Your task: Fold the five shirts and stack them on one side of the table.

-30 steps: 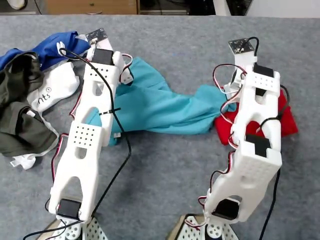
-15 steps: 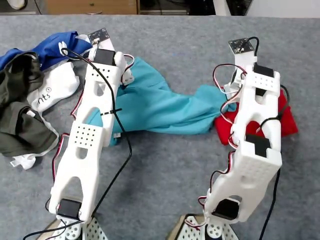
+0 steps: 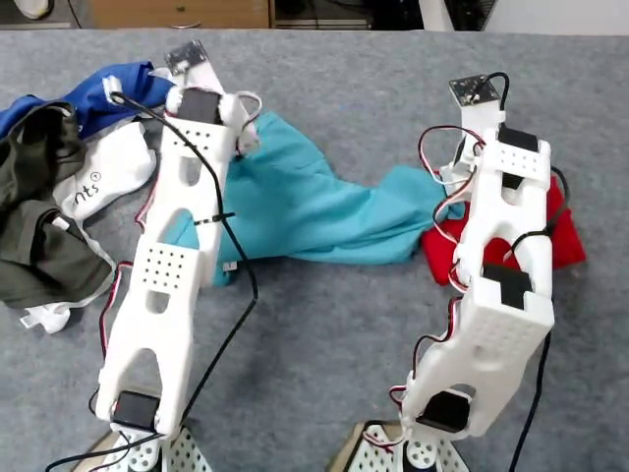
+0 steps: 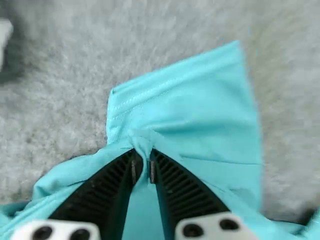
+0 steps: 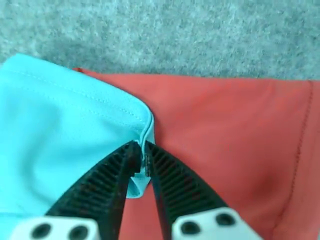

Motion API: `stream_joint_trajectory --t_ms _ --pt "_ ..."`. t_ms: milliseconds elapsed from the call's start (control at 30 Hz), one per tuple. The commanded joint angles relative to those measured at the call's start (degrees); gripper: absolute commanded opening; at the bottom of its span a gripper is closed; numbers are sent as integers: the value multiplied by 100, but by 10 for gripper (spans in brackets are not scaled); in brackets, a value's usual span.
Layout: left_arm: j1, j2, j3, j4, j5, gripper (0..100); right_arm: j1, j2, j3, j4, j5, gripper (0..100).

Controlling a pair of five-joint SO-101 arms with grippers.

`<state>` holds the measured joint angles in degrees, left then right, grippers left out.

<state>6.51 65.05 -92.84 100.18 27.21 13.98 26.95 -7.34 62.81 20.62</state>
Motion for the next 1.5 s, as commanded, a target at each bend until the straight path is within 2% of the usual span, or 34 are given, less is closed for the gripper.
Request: stream_joint_trajectory --t_ms 0,167,433,600,733,900,1033,1200,1300,1467 --pt "-88 -927 -290 70 18 18 -110 -673 -242 299 -18 5" --pt "-132 -1877 105 79 -185 18 -110 -1815 -268 703 -62 5" --pt "-149 -4286 2233 79 -747 18 -356 -4426 -251 1178 -18 5" --pt "-387 -6079 3182 70 -1257 18 -374 -5903 -268 1257 -18 5" --pt "-862 -7371 3631 70 -1670 18 -365 -6862 -268 1240 -9 5" --pt "-1644 -8716 3851 70 -2303 18 -365 -7811 -277 897 -9 5" --pt "-2022 -9666 3912 70 -2989 18 -365 -8549 -277 387 396 5" --pt "-2066 -10668 4659 70 -3578 18 -356 -9305 -277 -62 668 5" --pt "-2066 -11160 5389 62 -3648 18 -347 -9552 -277 -62 862 5" --pt "-2040 -11916 5837 53 -3622 18 391 -9807 -532 -70 791 5"
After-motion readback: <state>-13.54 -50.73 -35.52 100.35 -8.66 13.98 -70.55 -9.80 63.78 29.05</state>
